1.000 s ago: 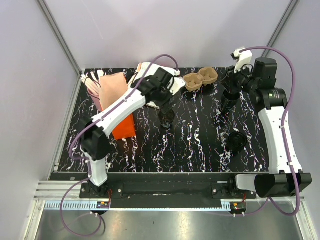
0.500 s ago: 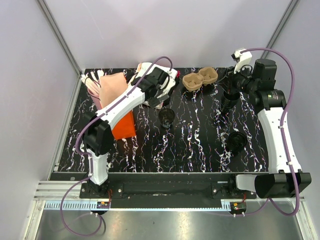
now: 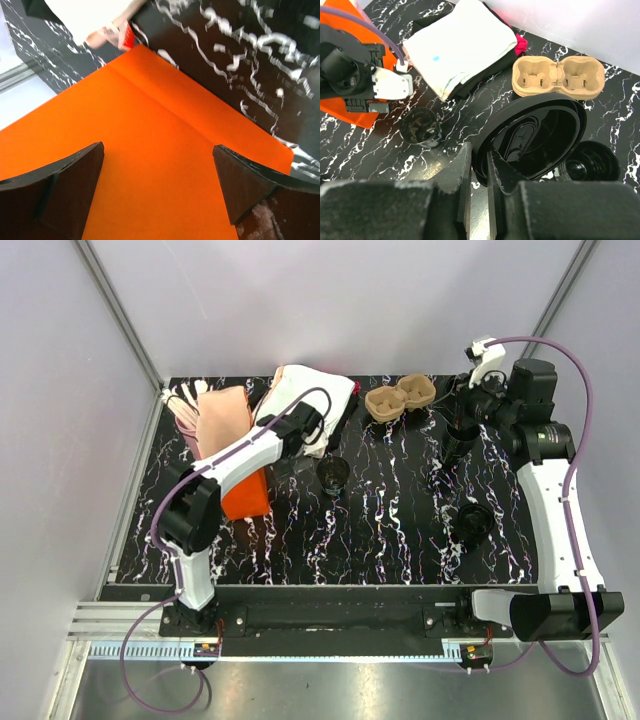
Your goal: Pack the takeout coffee
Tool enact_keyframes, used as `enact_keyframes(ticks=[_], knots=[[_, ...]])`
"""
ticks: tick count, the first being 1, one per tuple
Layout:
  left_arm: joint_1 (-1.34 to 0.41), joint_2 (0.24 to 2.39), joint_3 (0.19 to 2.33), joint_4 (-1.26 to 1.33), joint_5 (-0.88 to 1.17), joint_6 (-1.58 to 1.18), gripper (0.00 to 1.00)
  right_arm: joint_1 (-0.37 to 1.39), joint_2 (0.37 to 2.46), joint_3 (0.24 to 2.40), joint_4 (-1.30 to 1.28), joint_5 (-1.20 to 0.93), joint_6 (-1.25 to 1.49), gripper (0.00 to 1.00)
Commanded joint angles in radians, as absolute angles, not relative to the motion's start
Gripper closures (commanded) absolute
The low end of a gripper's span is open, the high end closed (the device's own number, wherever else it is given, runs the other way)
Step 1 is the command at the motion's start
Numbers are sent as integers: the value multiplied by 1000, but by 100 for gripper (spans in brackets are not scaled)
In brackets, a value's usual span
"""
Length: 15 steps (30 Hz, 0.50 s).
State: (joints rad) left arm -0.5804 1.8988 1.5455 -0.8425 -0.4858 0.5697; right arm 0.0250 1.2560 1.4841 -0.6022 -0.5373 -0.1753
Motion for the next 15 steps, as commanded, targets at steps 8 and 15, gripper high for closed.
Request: enact_keyframes(ticks=[8, 15], knots=[[-572, 1729, 1321, -789, -584, 623, 1, 21, 1220, 1467, -568, -623, -152, 85], [-542, 1671, 1204, -756, -607, 623, 1, 20, 1216, 1454, -572, -666, -140, 85]])
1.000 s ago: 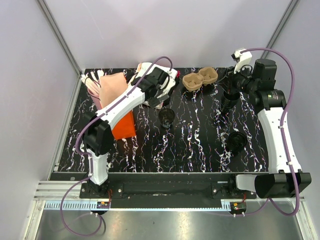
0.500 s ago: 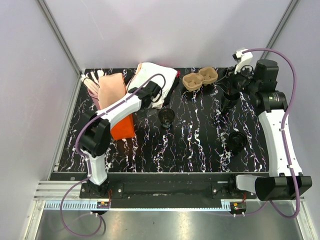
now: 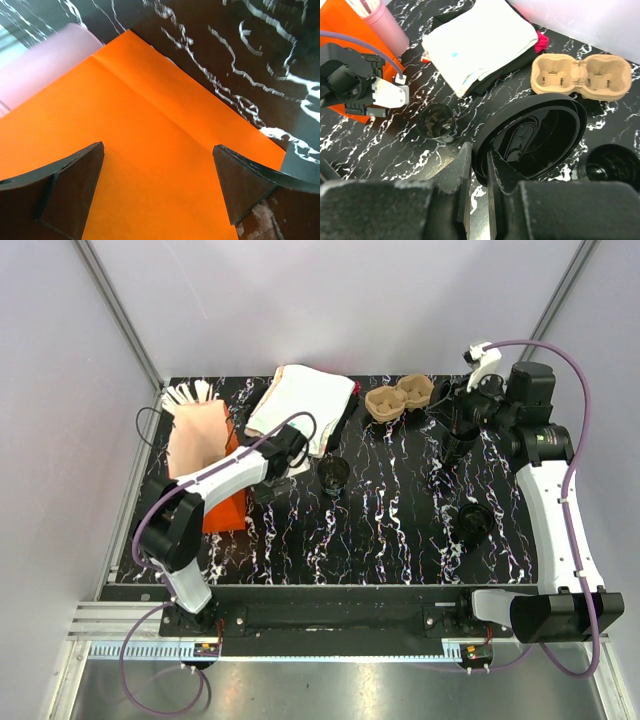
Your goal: Pack the takeout coffee
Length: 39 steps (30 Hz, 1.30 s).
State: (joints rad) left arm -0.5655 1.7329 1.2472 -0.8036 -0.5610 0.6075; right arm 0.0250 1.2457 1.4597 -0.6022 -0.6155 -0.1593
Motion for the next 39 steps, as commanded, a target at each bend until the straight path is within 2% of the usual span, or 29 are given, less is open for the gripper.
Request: enact_keyframes(ticks=[1, 7, 12, 16, 21, 28, 39], knots=[[-535, 1660, 1195, -749, -610, 624, 1, 20, 1216, 1453, -572, -672, -137, 85], [-523, 1618, 1175, -704, -577, 646, 1, 34, 1213, 1433, -575, -706, -123, 85], [-541, 1601, 1375, -741, -416, 560, 1, 86, 1233, 1422, -575, -712, -117, 84], [-554, 1592, 1529, -767, -176, 486, 1, 138, 1258, 1427, -568, -739, -101, 84], [-555, 1575, 1653, -772, 81, 396, 1, 146, 1302, 1442, -561, -911, -69, 83], [-532, 1503, 1622, -620, 492, 310, 1, 159, 1342, 1462, -560, -1210, -52, 82], [-451, 1465, 1580, -494, 1012, 230, 1, 288, 1350, 1460, -615, -1365, -115, 78]])
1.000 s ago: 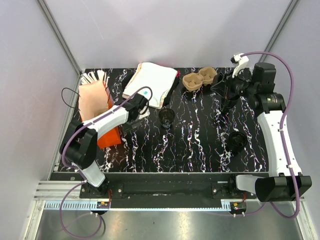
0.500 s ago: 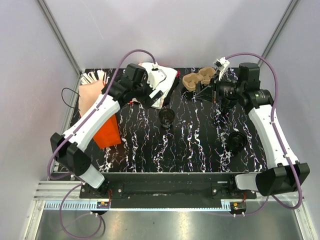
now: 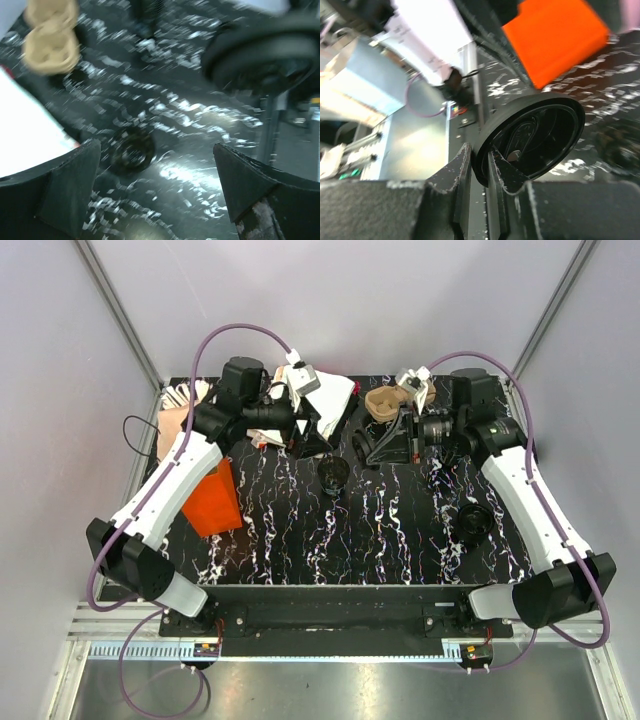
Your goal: Pack the takeout coffee
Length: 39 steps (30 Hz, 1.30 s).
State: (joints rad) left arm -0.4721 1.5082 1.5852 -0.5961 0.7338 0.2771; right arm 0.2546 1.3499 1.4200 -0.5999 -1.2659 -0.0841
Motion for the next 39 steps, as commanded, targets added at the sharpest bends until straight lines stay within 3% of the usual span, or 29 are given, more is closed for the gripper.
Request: enact_keyframes(ticks=[1, 11, 29, 39], knots=[[-442, 1460, 1553, -457, 1088, 227, 1, 293, 1354, 1462, -626, -1382, -117, 78], [-436, 1471, 1532, -402, 1333, 166, 1, 351, 1382, 1486, -643, -1411, -120, 77], [-506, 1500, 1539, -399, 1387, 143, 1, 410, 1440, 1577, -638, -1459, -81, 77], [-518, 1490, 1529, -406, 1393, 130, 23, 411, 1463, 1617, -634, -1425, -80, 78]])
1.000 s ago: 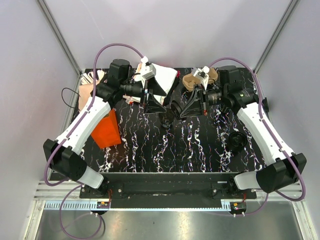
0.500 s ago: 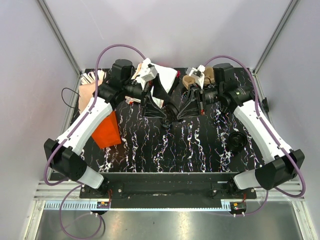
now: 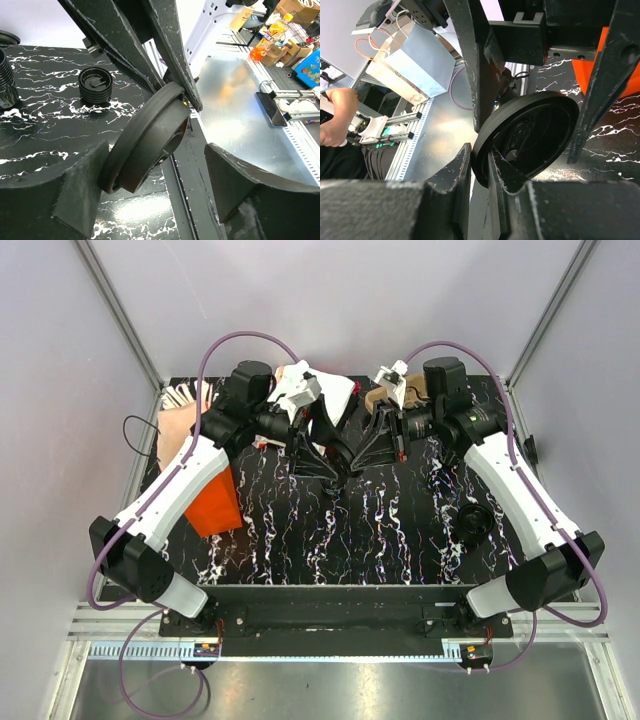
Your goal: Pack the takeout coffee
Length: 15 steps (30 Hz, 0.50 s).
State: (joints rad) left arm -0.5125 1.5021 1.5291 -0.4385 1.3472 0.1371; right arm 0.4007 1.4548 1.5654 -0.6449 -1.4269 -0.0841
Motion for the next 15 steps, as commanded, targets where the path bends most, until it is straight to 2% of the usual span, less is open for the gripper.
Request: enact_keyframes(ticks=[1, 6, 7, 10, 13, 15], knots=[[-518, 1488, 1528, -405, 1393, 129, 25, 410, 1465, 1620, -634, -1422, -81, 78], [-518, 1480, 1525, -405, 1391, 124, 36, 410, 1470, 1615, -635, -1401, -89, 78], [-518, 1480, 1525, -405, 1388, 123, 45, 410, 1470, 1612, -635, -1399, -90, 78], [-518, 1480, 1525, -407, 1388, 118, 54, 411, 1470, 1609, -638, -1388, -95, 77], [-518, 1482, 1528, -407, 1391, 114, 57, 408, 1470, 1608, -638, -1381, -101, 73], [-518, 1482, 1526, -403, 1393, 107, 62, 410, 1470, 1606, -643, -1365, -113, 72]])
